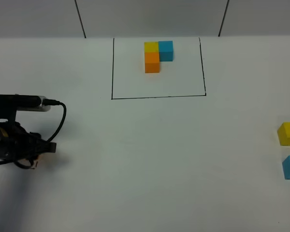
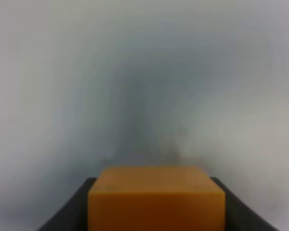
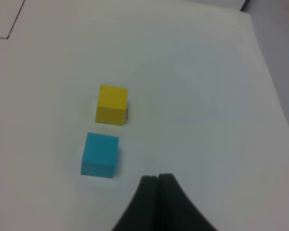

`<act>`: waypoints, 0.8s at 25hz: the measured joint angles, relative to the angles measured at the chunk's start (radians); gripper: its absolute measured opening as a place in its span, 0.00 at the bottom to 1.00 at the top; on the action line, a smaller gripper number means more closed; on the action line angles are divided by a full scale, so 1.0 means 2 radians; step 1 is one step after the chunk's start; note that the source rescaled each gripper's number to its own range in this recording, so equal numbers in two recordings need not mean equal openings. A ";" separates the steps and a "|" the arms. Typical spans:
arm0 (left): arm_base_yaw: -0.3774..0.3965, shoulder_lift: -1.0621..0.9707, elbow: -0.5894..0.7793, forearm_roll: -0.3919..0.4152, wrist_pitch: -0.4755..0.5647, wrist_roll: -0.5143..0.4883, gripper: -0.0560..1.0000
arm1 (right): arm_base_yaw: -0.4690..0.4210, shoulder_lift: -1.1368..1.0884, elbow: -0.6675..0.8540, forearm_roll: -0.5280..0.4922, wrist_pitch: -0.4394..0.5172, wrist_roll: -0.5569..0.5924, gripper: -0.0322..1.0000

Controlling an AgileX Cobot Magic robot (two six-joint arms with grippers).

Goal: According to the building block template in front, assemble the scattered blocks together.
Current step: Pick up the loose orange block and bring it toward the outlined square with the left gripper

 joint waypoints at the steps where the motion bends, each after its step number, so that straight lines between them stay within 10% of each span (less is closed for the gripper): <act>1: -0.005 -0.016 0.000 0.000 0.003 0.001 0.65 | 0.000 0.000 0.000 0.000 0.000 0.000 0.03; 20: -0.094 -0.091 0.000 0.001 0.074 0.314 0.65 | 0.000 0.000 0.000 0.000 0.000 0.000 0.03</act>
